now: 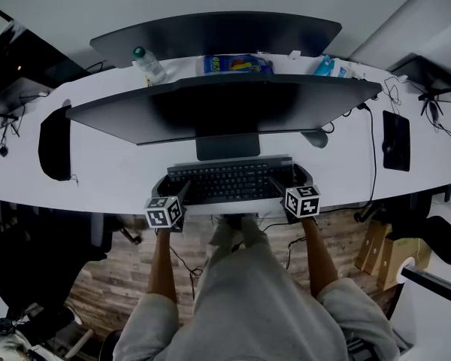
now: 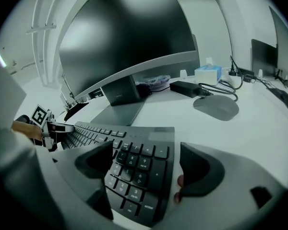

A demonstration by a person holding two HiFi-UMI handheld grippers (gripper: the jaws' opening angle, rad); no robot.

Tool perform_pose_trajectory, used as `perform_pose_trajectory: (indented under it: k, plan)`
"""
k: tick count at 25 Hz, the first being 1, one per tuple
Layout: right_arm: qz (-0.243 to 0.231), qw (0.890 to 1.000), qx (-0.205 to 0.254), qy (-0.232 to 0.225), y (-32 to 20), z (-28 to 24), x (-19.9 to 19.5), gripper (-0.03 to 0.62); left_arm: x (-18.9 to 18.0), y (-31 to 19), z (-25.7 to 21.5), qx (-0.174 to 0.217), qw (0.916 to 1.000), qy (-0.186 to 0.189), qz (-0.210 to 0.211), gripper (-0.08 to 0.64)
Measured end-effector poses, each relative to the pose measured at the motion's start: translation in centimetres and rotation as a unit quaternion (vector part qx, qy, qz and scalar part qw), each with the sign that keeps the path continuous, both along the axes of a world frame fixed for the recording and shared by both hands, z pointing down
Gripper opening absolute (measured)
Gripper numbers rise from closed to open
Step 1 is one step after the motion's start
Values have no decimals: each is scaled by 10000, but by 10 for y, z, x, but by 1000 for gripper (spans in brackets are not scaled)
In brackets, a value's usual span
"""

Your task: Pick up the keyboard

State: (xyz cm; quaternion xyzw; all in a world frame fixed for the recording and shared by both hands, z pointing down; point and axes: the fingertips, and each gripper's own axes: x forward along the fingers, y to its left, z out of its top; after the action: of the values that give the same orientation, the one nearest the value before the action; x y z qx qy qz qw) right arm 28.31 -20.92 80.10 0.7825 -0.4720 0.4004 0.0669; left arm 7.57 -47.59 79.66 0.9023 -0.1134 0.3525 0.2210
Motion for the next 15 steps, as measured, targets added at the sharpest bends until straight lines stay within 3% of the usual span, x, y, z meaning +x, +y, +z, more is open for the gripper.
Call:
perform_pose_trajectory:
  k: [15]
  plan:
    - [234,9996,-71,-150,-6,5,1,400,1,-2,-1,-74,9998,82,-186,330]
